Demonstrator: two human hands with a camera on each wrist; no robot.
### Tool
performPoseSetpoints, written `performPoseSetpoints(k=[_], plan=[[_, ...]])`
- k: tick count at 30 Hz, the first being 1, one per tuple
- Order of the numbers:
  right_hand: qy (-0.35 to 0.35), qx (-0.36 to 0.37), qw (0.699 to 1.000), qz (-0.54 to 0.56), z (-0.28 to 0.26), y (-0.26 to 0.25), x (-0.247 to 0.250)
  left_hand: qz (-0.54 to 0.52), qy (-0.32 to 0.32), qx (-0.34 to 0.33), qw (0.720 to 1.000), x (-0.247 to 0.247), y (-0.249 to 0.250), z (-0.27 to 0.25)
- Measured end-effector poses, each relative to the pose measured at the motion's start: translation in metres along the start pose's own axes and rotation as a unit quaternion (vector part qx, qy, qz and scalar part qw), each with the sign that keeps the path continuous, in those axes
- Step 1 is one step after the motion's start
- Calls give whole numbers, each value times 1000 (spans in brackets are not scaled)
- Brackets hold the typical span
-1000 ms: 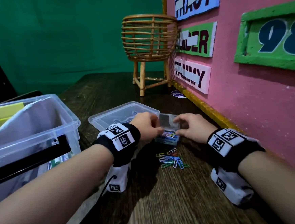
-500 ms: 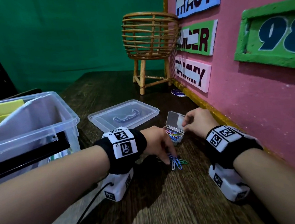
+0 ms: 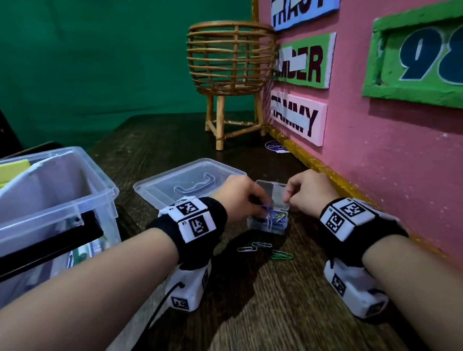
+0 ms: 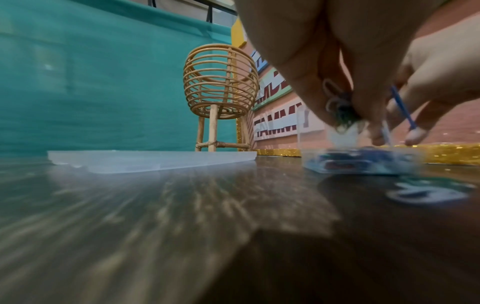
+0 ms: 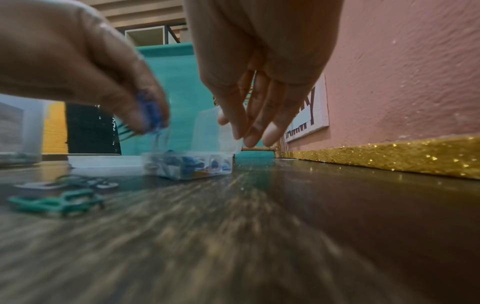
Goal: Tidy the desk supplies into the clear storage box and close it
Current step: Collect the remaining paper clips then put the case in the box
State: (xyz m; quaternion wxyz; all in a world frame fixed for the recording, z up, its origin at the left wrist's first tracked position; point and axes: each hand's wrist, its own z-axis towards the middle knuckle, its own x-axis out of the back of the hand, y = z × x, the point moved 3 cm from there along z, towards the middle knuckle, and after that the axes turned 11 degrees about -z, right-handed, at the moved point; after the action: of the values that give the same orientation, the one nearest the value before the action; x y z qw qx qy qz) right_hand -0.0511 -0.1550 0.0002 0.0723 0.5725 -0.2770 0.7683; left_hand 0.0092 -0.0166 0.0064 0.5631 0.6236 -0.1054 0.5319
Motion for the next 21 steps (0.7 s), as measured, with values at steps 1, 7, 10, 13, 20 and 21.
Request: performPoseSetpoints(k=[1,7,10,13,20,21], plan=[[-1,3,1000,4,0,-1,0,-5,14,0,1000,1,1,4],[-5,3,1000,18,0,-1,-1,12,-76,30,997,-10,0,18],[-6,2,1000,19,0,-1,-1,-5,-55,34,998,-9,-3,18],[-9,-3,1000,23,0,0,-2,39,2,49,998,-3,-7,18],[-51,7,999,12,2,0,-4,41,-64,53,996,-9,-10,16],[-74,12,997,6,1,0,-5,40,-44,43,997,-7,-8,15]])
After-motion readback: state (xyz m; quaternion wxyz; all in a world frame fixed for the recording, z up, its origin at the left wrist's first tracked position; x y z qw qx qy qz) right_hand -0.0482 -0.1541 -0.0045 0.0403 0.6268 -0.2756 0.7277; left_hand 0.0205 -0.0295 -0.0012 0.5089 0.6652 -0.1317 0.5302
